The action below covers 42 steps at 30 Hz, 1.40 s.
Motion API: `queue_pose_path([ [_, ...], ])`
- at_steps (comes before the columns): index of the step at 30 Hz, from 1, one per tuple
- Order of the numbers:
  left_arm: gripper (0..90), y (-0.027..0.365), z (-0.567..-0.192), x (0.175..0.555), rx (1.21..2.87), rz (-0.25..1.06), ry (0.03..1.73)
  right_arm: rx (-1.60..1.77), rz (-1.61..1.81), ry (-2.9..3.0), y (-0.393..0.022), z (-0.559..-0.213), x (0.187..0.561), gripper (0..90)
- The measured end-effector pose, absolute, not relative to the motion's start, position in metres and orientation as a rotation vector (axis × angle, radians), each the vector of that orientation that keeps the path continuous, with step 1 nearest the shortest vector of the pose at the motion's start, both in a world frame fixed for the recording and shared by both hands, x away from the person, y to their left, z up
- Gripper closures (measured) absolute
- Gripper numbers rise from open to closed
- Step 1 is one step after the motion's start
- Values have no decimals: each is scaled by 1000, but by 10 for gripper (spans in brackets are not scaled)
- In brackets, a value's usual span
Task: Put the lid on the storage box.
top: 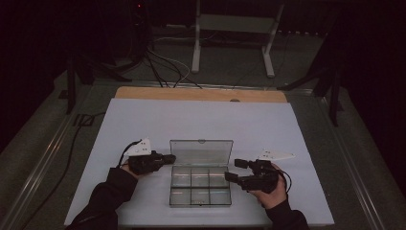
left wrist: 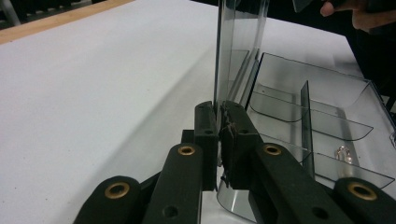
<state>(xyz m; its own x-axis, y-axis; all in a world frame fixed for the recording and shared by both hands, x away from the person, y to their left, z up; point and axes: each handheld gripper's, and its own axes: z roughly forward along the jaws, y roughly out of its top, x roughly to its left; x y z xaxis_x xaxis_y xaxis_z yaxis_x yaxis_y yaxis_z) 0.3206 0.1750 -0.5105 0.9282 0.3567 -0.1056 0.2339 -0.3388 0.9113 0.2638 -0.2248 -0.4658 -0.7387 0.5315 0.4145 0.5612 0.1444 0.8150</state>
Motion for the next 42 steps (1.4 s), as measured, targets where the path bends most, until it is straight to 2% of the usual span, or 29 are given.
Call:
queue_pose_path([
  [7,878,175,-511,318,1937,170,399,-1120,-1635,-2396,-225,-464,267,601],
  [13,878,175,-511,315,1946,210,361,-1123,-1596,-2388,-225,-465,269,803],
  [15,878,174,-511,315,1950,224,350,-1140,-1590,-2390,-225,-465,270,900],
  [30,877,173,-511,306,1968,340,250,-1189,-1602,-2353,-226,-463,276,900],
  [42,870,174,-512,302,1974,369,216,-1197,-1604,-2348,-227,-462,275,900],
])
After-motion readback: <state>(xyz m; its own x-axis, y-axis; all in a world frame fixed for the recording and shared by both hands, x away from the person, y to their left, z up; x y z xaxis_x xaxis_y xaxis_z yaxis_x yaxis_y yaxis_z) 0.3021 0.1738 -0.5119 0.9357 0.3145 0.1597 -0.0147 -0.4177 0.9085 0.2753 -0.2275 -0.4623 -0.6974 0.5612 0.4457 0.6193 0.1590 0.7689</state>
